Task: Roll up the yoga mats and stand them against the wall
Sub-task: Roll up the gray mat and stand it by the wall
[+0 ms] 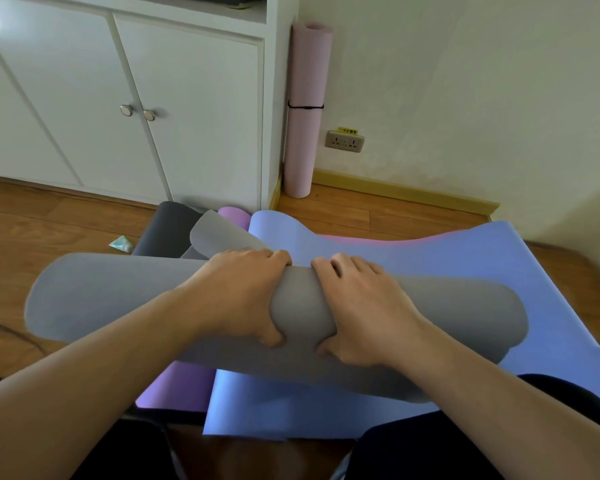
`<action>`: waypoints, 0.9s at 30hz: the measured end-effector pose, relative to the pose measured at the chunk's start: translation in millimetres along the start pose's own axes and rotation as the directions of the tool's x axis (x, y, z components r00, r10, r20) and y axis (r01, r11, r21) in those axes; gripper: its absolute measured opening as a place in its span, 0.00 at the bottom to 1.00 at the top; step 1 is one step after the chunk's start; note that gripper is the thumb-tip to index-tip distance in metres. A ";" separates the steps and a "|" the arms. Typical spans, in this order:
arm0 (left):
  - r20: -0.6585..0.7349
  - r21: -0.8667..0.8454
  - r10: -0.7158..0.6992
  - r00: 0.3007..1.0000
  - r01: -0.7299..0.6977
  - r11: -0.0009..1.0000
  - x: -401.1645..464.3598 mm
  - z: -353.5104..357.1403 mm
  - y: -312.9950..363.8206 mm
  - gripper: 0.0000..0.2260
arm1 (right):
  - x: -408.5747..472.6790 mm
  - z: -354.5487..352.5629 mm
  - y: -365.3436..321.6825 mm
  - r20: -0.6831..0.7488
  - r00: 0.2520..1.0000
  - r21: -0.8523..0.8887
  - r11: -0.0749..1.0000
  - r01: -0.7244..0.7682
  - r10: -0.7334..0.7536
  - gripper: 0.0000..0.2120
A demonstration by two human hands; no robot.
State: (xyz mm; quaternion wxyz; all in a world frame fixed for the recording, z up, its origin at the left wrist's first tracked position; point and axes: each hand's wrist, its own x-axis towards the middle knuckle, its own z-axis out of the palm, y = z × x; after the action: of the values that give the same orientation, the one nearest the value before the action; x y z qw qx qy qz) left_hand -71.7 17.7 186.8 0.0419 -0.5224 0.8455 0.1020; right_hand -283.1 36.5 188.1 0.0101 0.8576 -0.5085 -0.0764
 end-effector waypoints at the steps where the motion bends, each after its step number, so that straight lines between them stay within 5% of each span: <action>1: -0.002 0.009 0.010 1.000 -0.010 1.000 -1.0 0.5 0.3 0.38 | 1.1 0.3 -0.6 -0.008 1.000 0.013 1.000 0.003 -0.003 0.45; 8: -0.129 0.186 0.125 0.984 -0.100 0.977 5.4 18.9 8.7 0.41 | 5.2 -6.7 5.9 -0.012 0.999 0.125 0.991 -0.035 0.037 0.36; 14: -0.108 0.043 0.079 0.991 -0.075 0.996 4.9 5.2 3.1 0.35 | -0.4 -6.6 0.4 0.035 0.998 -0.011 0.999 -0.043 0.043 0.61; 21: -0.067 0.111 0.106 0.992 -0.098 0.989 -1.9 9.4 -0.6 0.46 | 3.5 -10.2 -0.1 0.014 0.999 0.075 0.997 -0.031 0.030 0.37; 27: -0.106 0.168 0.095 0.990 -0.077 0.983 3.5 13.4 1.9 0.41 | 3.5 -7.6 1.6 0.031 0.999 0.075 0.997 -0.034 0.032 0.53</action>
State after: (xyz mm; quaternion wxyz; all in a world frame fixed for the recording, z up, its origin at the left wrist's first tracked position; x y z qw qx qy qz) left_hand -75.4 18.4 173.4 0.0319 -0.4850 0.8739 0.0039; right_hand -281.8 32.2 195.3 -0.0287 0.8476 -0.5252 -0.0695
